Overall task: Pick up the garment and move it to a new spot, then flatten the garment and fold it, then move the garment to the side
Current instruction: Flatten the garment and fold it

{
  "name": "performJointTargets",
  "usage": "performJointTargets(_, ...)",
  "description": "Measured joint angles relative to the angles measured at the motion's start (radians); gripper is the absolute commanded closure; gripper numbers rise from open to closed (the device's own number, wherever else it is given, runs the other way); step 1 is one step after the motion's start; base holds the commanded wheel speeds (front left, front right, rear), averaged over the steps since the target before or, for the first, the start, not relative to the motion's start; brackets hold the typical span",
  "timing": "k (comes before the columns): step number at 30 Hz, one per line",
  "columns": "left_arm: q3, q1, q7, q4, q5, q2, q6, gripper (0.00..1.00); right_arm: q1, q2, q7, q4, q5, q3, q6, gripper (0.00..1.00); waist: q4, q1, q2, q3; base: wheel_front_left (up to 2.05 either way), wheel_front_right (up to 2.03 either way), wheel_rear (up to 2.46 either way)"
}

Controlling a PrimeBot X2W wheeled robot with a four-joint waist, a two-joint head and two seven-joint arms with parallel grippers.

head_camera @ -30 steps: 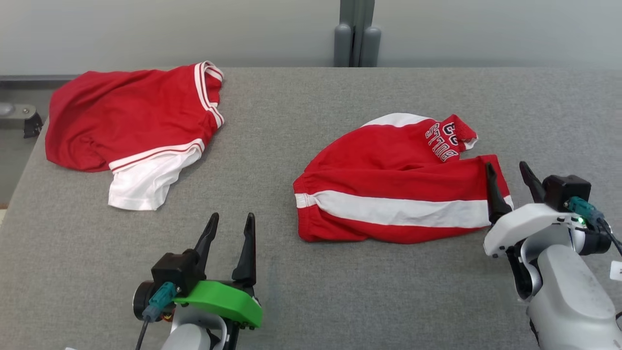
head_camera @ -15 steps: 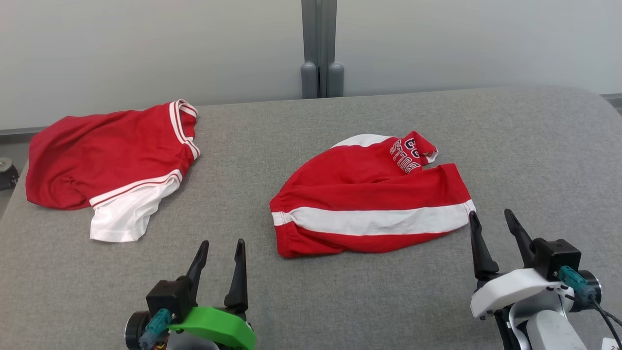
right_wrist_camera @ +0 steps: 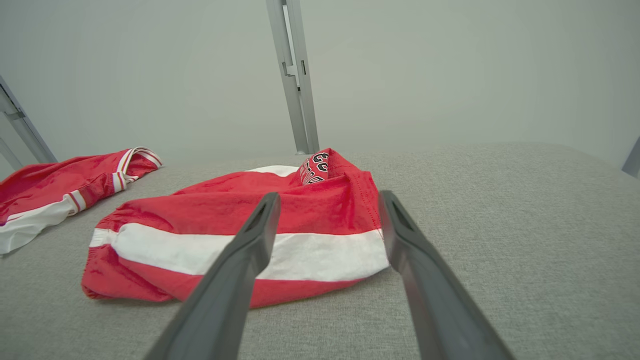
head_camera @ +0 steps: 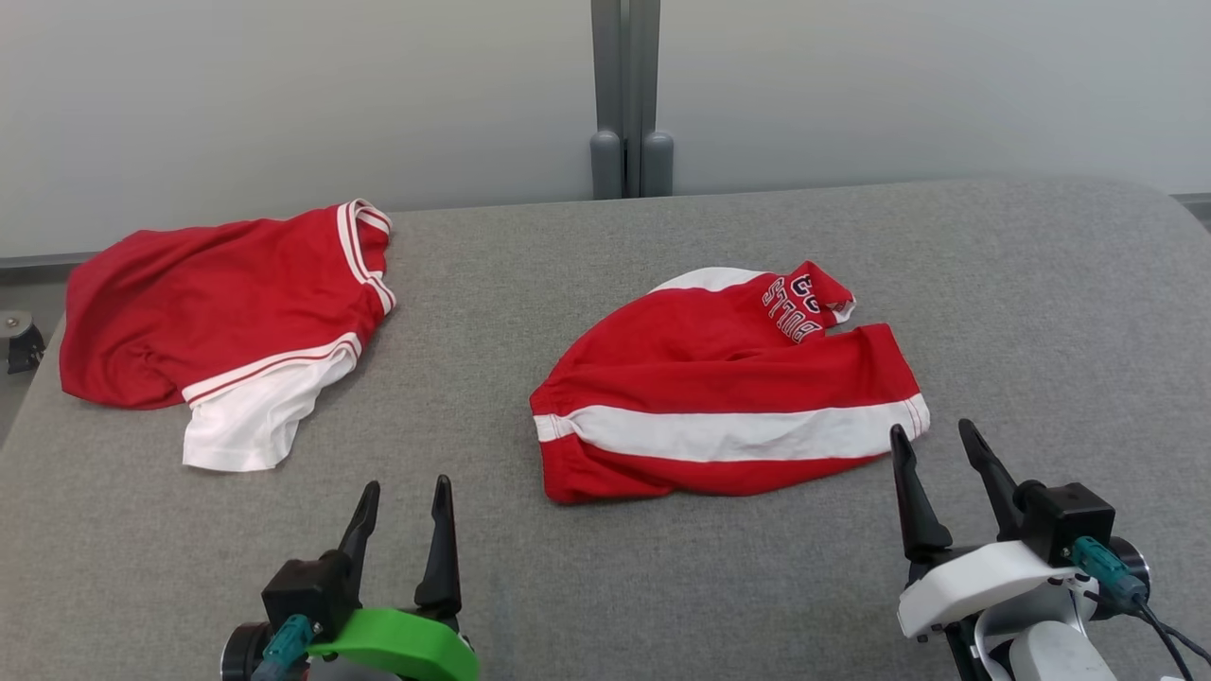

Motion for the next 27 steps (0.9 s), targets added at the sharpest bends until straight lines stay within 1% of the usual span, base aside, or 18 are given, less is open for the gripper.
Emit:
performJointTargets(12,0.008,0.000,0.000,-0.001,0.012,0.000,-0.001,0.00,0.000,0.000,0.000,0.000,0.004,0.007,0.000,0.00,0.000,0.0000,0.0000,0.009,0.00,0.00,0.00)
performJointTargets(16,-0.007,-0.010,0.000,0.016,0.040,0.000,-0.002,0.00,0.000,0.000,0.000,0.000,0.003,0.003,0.000,0.00,-0.002,0.0000,0.0000,0.019,0.00,0.00,0.00)
performJointTargets(20,-0.041,-0.086,0.002,0.095,0.047,0.000,-0.025,0.00,-0.009,0.000,0.000,0.000,0.000,0.002,0.000,0.00,-0.006,0.0000,0.0000,0.040,0.00,0.00,0.00)
performJointTargets(25,-0.107,-0.224,0.108,0.234,0.012,0.000,-0.072,0.00,-0.034,0.001,0.002,0.003,-0.001,0.013,0.000,0.00,-0.019,0.0000,0.0000,0.074,0.00,0.00,0.00)
performJointTargets(27,-0.122,-0.268,0.141,0.277,-0.005,-0.001,-0.077,0.00,-0.042,0.001,0.002,0.006,0.000,0.018,0.000,0.00,-0.030,0.0000,0.0000,0.084,0.00,0.00,0.00)
